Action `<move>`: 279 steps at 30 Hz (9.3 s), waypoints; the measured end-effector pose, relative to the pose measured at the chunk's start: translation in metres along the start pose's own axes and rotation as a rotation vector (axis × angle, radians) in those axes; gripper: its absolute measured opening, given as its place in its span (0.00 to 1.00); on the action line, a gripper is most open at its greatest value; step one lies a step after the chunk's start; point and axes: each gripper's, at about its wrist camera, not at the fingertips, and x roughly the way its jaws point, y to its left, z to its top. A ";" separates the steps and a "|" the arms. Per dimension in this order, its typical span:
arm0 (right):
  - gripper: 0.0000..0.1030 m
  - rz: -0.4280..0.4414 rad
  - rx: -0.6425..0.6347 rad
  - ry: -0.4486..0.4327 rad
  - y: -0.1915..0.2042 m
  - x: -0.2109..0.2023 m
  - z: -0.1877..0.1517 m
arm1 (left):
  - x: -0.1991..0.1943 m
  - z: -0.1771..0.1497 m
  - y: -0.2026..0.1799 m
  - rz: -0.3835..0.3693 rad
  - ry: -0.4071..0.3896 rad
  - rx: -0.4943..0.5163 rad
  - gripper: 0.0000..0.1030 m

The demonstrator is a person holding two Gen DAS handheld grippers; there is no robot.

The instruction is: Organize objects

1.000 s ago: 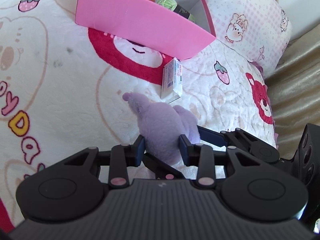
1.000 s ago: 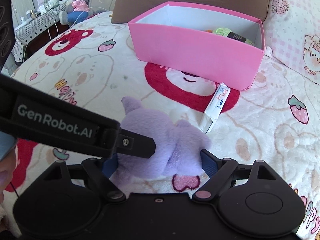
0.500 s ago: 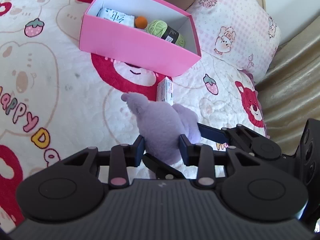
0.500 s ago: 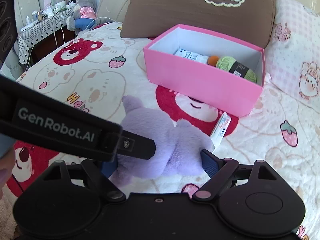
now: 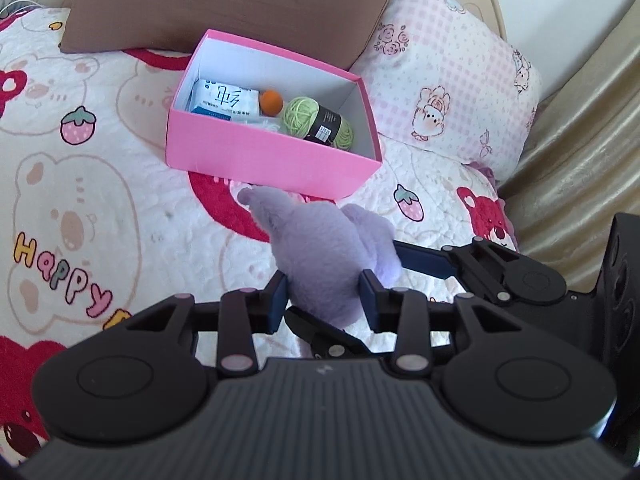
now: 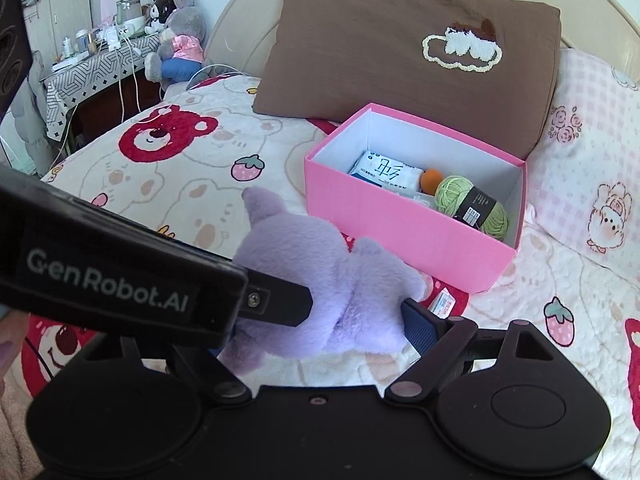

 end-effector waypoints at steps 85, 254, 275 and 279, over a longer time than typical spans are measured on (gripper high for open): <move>0.47 0.069 0.073 -0.036 -0.129 0.114 0.104 | 0.132 0.175 0.062 0.177 0.092 0.083 0.39; 0.50 -0.026 0.058 0.061 -0.053 0.161 -0.075 | 0.208 -0.027 0.073 -0.050 0.084 -0.094 0.20; 0.48 -0.102 -0.050 0.089 -0.029 0.151 -0.071 | 0.195 -0.028 0.069 -0.056 0.135 -0.095 0.23; 0.48 -0.111 -0.073 0.088 -0.025 0.144 -0.068 | 0.189 -0.025 0.066 -0.061 0.142 -0.090 0.26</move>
